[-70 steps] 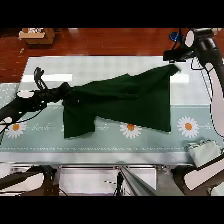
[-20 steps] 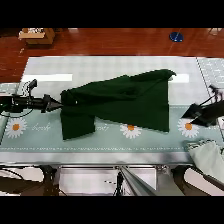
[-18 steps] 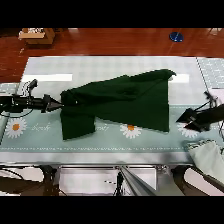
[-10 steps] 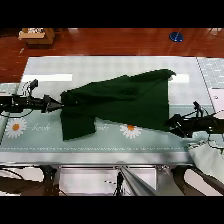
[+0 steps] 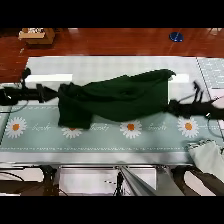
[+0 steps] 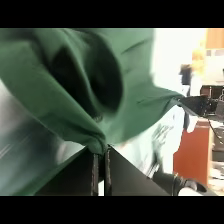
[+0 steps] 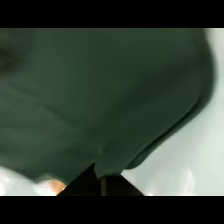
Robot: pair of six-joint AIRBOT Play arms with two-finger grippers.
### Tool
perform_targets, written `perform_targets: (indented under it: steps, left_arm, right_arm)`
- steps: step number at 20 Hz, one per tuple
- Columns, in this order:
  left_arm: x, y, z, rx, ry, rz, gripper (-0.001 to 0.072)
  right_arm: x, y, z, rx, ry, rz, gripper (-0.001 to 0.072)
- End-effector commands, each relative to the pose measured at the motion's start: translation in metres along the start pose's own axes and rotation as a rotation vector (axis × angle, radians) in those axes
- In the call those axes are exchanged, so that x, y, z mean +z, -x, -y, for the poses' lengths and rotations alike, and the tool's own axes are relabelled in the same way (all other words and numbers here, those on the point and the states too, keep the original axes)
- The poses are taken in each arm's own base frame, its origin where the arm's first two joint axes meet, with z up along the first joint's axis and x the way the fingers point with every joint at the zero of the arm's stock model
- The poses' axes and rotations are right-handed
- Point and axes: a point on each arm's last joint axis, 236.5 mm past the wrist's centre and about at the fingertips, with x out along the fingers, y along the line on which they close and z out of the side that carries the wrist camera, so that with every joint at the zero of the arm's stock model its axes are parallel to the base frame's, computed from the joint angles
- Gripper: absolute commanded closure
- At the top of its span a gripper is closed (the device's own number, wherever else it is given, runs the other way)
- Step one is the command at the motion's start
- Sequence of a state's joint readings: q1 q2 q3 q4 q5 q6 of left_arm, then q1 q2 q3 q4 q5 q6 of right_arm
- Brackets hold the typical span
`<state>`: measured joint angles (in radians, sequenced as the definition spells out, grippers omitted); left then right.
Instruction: Fold the shirts.
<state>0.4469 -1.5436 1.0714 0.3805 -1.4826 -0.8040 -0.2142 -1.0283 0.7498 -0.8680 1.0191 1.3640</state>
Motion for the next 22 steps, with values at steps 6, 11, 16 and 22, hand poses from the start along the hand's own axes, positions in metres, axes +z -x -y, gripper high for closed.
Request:
perform_targets:
  steps: [6,11,16,22]
  left_arm:
    - [0.057,0.118,0.329,-0.100,-0.797,0.455,0.0687]
    - [0.002,0.191,0.498,0.026,-1.149,0.895,0.0687]
    - [-0.078,0.251,0.568,0.314,-1.309,1.256,0.0687]
    - [-0.150,0.244,0.522,0.602,-1.136,1.166,0.0686]
  right_arm:
    - [0.122,0.286,-0.194,0.020,0.529,0.752,0.0678]
    - [0.106,0.420,-0.257,-0.006,0.667,1.077,0.0678]
    - [0.071,0.497,-0.289,0.019,0.687,1.260,0.0678]
    - [0.015,0.499,-0.252,-0.145,0.650,1.163,0.0678]
